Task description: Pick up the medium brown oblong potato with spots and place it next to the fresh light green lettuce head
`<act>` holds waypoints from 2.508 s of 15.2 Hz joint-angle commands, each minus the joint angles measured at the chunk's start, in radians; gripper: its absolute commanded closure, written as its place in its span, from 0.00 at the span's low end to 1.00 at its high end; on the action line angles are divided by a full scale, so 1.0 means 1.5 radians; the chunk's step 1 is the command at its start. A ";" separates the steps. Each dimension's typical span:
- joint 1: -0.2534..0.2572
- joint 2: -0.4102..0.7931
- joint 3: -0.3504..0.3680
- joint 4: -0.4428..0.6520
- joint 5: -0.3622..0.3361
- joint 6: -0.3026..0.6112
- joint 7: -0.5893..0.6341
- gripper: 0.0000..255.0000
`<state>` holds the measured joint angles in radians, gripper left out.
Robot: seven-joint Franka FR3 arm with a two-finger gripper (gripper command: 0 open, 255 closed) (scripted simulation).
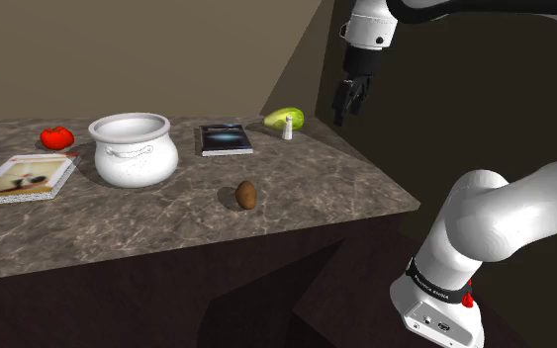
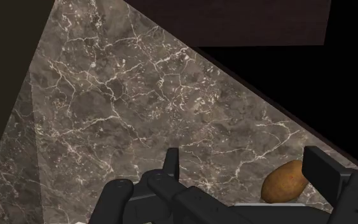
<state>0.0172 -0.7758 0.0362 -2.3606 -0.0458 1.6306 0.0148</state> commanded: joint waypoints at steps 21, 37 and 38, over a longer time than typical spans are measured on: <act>-0.065 0.452 0.233 0.113 -0.018 0.258 0.552 0.00; -0.056 0.647 0.232 0.183 -0.103 0.343 0.718 0.00; -0.056 0.647 0.232 0.183 -0.103 0.343 0.718 0.00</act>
<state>-0.0671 0.1947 0.3838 -2.0859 -0.2005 2.1439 1.0914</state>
